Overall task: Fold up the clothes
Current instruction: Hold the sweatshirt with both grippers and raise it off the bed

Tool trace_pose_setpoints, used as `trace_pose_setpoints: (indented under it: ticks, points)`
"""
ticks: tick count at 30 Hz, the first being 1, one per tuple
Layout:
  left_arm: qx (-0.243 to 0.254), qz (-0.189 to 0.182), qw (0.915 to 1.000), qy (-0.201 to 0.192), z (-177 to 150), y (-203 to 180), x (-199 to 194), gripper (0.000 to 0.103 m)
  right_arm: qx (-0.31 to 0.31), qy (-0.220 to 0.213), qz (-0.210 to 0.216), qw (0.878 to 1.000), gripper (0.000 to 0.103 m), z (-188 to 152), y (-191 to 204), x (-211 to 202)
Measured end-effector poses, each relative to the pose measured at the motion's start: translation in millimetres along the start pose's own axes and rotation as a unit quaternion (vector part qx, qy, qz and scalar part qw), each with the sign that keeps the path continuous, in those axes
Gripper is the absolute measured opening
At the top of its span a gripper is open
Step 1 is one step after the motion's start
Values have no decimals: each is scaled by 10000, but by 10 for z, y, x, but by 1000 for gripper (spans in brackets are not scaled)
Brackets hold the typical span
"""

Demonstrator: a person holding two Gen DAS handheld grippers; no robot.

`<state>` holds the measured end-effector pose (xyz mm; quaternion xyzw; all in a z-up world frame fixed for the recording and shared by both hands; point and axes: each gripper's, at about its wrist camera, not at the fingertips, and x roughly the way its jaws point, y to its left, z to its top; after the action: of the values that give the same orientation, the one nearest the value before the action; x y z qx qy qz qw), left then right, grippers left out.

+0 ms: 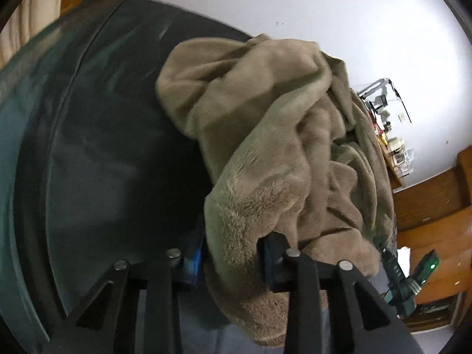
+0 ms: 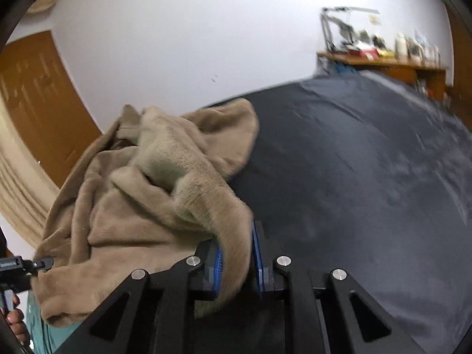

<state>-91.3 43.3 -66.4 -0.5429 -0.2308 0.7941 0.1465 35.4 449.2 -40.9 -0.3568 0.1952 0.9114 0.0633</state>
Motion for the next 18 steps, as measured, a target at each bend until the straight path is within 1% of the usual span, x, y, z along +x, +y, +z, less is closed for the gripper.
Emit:
trace_pose_setpoints:
  ticks: [3,5,7,8,9,11,12,13,14,15,18]
  points:
    - [-73,-367,9988,309,-96,54,110,35,119,237,330,9991,18,-86,-66,18]
    - [-105,-482,9981,359,-129,69,133,36,133,322,527,9980,19,-109,-30,47]
    - [-131,-516,9980,334,-136,90,126,45,164,347,833,9958,19,-97,-6,33]
    - [-178,-613,9974,332,-135,117,117,56,213,324,863,9955,19,-88,-10,12]
    - [-234,-732,9965,333,-133,148,108,66,262,301,892,9952,22,-80,-13,-9]
    - [-298,-958,9942,381,-136,186,93,75,356,267,945,9945,30,-63,-34,-33]
    - [-293,-1004,9938,389,-143,192,83,78,401,256,968,9942,48,-54,-51,-38]
    - [-237,-978,9942,382,-152,182,75,78,444,234,972,9940,73,-51,-67,-45]
    - [-171,-938,9947,374,-161,168,68,78,487,211,976,9938,79,-49,-84,-52]
    - [-77,-865,9955,366,-170,144,63,78,486,157,966,9940,80,-45,-97,-69]
    - [150,-704,9967,364,-191,69,68,78,226,78,934,9953,80,25,-15,-97]
